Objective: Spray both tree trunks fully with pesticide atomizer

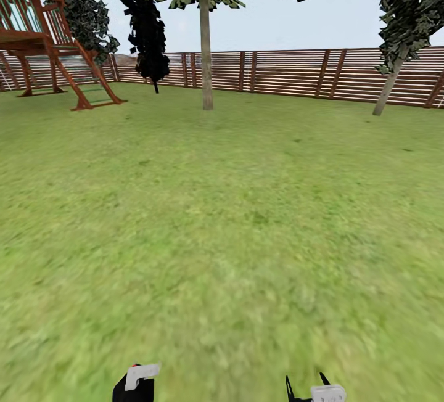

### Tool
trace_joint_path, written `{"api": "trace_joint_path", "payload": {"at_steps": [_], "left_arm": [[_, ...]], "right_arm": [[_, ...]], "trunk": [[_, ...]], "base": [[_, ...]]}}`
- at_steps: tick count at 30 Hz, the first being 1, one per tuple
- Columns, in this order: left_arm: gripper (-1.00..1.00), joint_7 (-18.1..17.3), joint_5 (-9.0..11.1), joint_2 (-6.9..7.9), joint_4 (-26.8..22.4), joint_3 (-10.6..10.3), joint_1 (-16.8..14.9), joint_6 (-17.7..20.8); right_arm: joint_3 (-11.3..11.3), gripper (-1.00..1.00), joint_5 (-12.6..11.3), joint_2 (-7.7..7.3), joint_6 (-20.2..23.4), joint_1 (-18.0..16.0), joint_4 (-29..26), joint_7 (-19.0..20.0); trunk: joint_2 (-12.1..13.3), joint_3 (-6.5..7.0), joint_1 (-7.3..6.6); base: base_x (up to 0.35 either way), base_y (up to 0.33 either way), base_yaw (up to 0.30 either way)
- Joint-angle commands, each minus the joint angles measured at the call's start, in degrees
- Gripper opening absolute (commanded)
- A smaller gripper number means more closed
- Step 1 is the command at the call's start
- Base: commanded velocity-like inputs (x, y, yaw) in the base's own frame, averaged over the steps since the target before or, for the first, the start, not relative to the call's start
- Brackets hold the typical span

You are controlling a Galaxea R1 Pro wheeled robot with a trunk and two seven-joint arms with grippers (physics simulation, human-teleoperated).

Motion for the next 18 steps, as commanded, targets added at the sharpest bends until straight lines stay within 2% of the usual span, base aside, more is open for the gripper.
{"api": "trace_joint_path", "payload": {"at_steps": [1,18], "left_arm": [[-1.0,0.0,0.0,0.0,0.0,0.0,0.0,0.0],[-1.0,0.0,0.0,0.0,0.0,0.0,0.0,0.0]], "right_arm": [[0.0,1.0,0.0,0.0,0.0,0.0,0.0,0.0],[0.0,1.0,0.0,0.0,0.0,0.0,0.0,0.0]], "trunk": [[0.0,0.0,0.0],[0.0,0.0,0.0]], "base": [[0.341,0.0,0.0],[0.341,0.0,0.0]]}}
